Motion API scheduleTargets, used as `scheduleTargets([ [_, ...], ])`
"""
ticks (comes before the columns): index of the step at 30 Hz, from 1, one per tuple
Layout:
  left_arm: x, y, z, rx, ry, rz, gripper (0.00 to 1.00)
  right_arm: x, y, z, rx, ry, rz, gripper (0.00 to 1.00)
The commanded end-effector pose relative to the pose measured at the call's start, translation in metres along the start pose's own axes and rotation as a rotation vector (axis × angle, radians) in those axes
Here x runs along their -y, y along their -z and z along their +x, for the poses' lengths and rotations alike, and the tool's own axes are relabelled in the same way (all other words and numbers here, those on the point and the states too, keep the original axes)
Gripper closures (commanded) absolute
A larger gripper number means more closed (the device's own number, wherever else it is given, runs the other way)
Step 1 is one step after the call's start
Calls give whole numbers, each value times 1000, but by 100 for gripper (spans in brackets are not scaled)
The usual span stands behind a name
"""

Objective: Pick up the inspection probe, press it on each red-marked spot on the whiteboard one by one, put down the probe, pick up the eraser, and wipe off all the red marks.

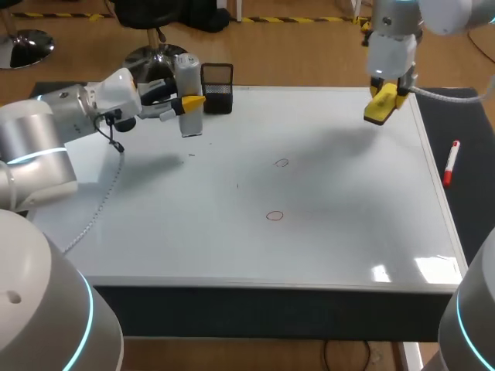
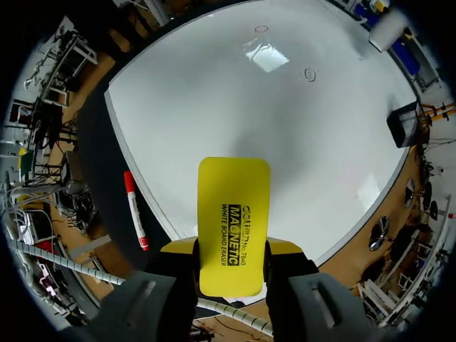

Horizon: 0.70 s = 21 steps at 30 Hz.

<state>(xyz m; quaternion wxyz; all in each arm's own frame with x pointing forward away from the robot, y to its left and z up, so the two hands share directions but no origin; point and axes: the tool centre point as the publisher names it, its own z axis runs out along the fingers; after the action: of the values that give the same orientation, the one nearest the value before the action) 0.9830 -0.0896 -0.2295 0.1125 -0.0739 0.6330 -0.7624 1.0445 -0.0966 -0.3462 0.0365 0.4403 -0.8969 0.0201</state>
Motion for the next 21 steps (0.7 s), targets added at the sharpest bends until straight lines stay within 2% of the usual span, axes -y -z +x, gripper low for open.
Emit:
scheduleTargets([
  [1,1,0,1,2,-1,1,100,-16,-4,-26,-12,40,17,100],
  [8,1,0,1,2,-1,1,100,-60,-3,-76,12,187,32,100],
  [12,1,0,1,2,-1,1,100,-99,-4,-106,38,281,29,100],
  [16,1,0,1,2,-1,1,100,-128,-6,-122,64,343,19,100],
  [21,1,0,1,2,-1,1,100,-148,-8,-134,79,400,5,100],
])
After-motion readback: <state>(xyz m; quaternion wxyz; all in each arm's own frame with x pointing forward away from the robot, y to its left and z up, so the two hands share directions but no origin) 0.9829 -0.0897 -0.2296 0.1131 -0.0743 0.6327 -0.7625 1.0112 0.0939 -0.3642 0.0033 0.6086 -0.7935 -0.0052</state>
